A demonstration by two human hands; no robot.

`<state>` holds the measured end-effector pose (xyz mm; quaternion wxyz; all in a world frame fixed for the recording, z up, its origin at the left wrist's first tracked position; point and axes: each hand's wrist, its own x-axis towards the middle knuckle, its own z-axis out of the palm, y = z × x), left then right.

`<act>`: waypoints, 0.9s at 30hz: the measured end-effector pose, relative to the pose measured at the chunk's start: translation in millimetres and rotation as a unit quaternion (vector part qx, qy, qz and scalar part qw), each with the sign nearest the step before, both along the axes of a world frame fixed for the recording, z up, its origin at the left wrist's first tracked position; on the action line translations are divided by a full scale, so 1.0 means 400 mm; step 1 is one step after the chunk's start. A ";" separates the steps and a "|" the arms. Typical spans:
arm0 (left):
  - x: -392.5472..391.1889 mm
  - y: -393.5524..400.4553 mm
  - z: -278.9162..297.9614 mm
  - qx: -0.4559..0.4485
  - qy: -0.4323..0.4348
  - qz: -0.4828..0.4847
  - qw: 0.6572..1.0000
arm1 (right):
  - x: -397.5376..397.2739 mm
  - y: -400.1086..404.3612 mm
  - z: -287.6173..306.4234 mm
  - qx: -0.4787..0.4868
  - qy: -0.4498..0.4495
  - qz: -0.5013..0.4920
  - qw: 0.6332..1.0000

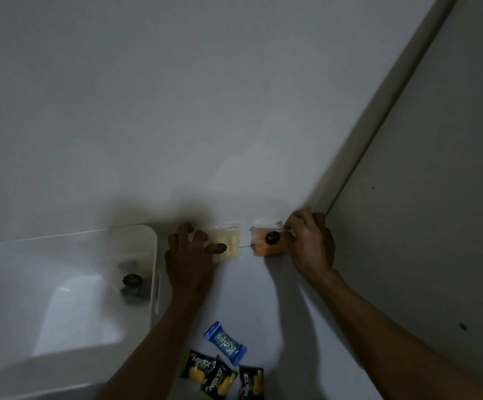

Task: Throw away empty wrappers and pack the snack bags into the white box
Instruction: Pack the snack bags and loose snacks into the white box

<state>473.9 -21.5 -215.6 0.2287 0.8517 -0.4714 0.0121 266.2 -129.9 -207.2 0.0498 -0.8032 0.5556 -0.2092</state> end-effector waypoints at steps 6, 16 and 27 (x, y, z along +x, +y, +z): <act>-0.002 -0.001 0.002 -0.001 0.010 0.026 1.000 | -0.002 0.003 0.000 0.003 -0.008 0.018 1.000; -0.036 -0.011 0.018 -0.054 0.215 0.096 0.970 | 0.000 0.014 0.002 0.048 -0.019 0.018 0.999; -0.062 -0.038 0.008 -0.093 0.363 0.165 0.912 | 0.004 0.023 0.037 0.096 -0.021 0.013 0.995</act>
